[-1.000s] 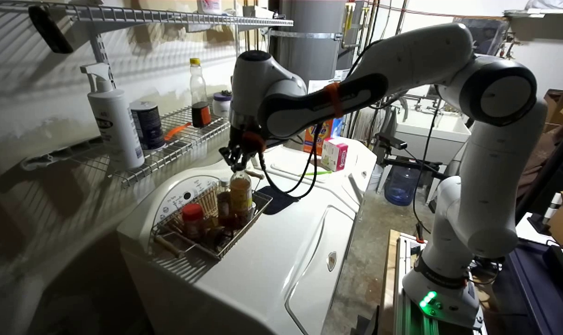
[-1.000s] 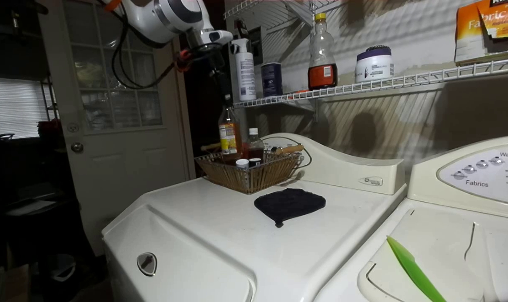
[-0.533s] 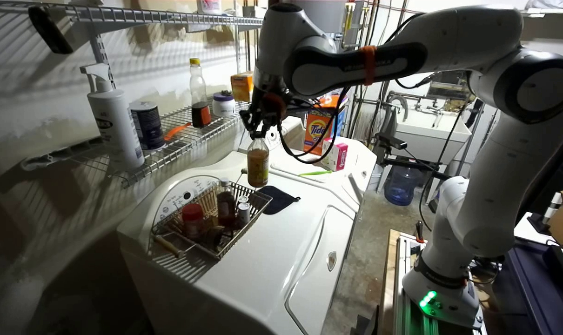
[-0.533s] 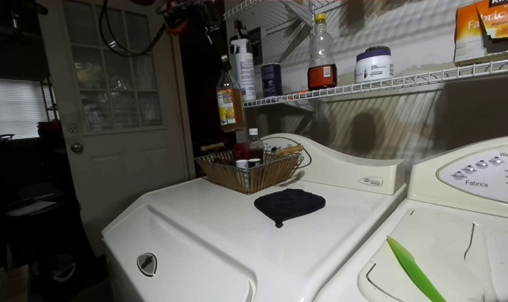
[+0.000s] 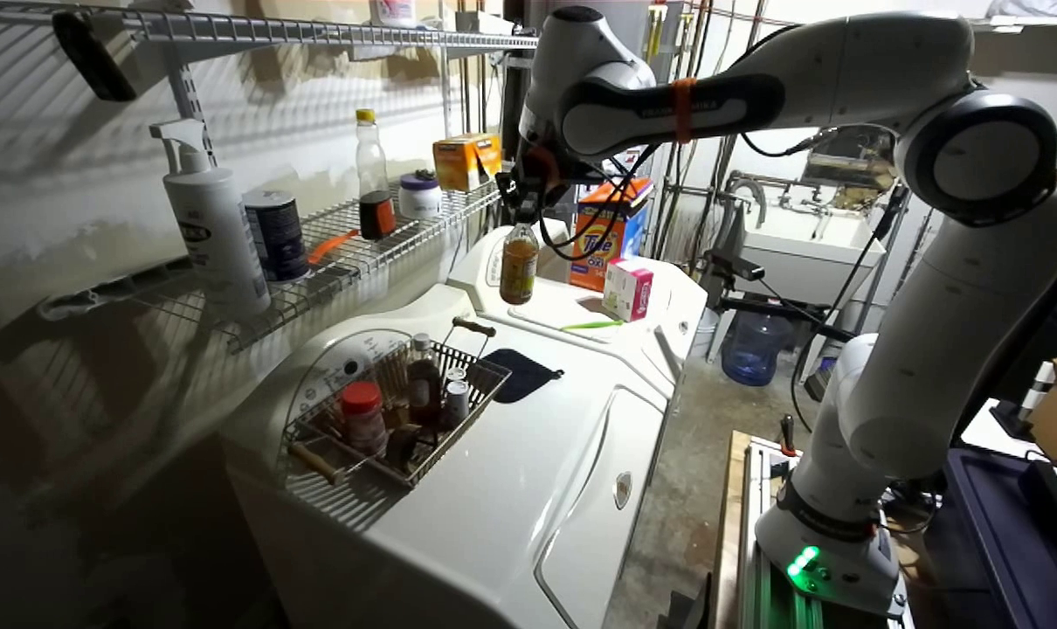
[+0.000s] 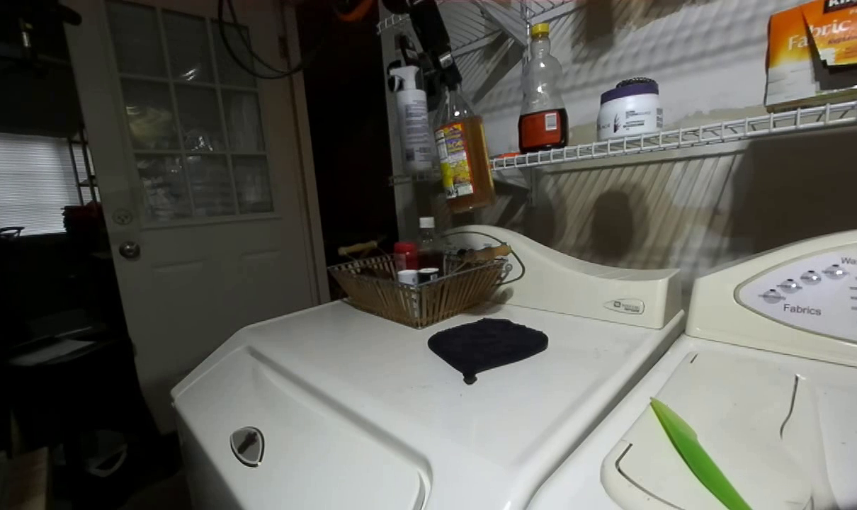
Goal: Put the vinegar bottle on the left washing machine.
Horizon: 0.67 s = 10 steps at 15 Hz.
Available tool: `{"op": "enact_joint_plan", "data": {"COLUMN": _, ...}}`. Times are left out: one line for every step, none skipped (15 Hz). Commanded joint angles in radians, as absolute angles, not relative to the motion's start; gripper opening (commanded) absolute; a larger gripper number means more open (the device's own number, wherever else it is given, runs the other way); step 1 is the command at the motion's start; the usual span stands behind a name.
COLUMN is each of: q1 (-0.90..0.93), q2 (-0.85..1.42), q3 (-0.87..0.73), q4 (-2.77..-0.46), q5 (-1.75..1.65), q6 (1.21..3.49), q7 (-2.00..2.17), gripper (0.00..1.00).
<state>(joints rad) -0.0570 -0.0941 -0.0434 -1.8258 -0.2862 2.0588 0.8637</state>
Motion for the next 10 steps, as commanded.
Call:
{"op": "enact_joint_plan", "data": {"q1": -0.068, "q2": -0.089, "q3": -0.038, "q4": -1.828, "q5": -0.285, "q6": 2.056, "q7": 0.859, "gripper": 0.34}}
{"op": "enact_joint_plan", "data": {"q1": -0.067, "q2": -0.085, "q3": -0.037, "q4": -1.830, "q5": -0.285, "q6": 2.056, "q7": 0.859, "gripper": 0.34}}
{"op": "enact_joint_plan", "data": {"q1": -0.063, "q2": -0.082, "q3": -0.032, "q4": -1.830, "q5": -0.284, "q6": 2.056, "q7": 0.860, "gripper": 0.34}}
{"op": "enact_joint_plan", "data": {"q1": -0.060, "q2": -0.080, "q3": -0.027, "q4": -1.830, "q5": -0.284, "q6": 2.056, "q7": 0.862, "gripper": 0.34}}
{"op": "enact_joint_plan", "data": {"q1": -0.057, "q2": -0.080, "q3": -0.024, "q4": -1.830, "q5": -0.284, "q6": 2.056, "q7": 0.862, "gripper": 0.34}}
{"op": "enact_joint_plan", "data": {"q1": -0.057, "q2": -0.081, "q3": -0.024, "q4": -1.830, "q5": -0.284, "q6": 2.056, "q7": 0.862, "gripper": 0.34}}
{"op": "enact_joint_plan", "data": {"q1": -0.057, "q2": -0.081, "q3": -0.024, "q4": -1.830, "q5": -0.284, "q6": 2.056, "q7": 0.862, "gripper": 0.34}}
{"op": "enact_joint_plan", "data": {"q1": -0.062, "q2": -0.069, "q3": -0.028, "q4": -1.828, "q5": -0.304, "q6": 2.084, "q7": 0.864, "gripper": 0.09}}
{"op": "enact_joint_plan", "data": {"q1": -0.068, "q2": -0.047, "q3": -0.034, "q4": -1.815, "q5": -0.305, "q6": 2.108, "q7": 0.857, "gripper": 0.09}}
{"op": "enact_joint_plan", "data": {"q1": -0.071, "q2": -0.019, "q3": -0.040, "q4": -1.799, "q5": -0.305, "q6": 2.125, "q7": 0.840, "gripper": 0.09}}
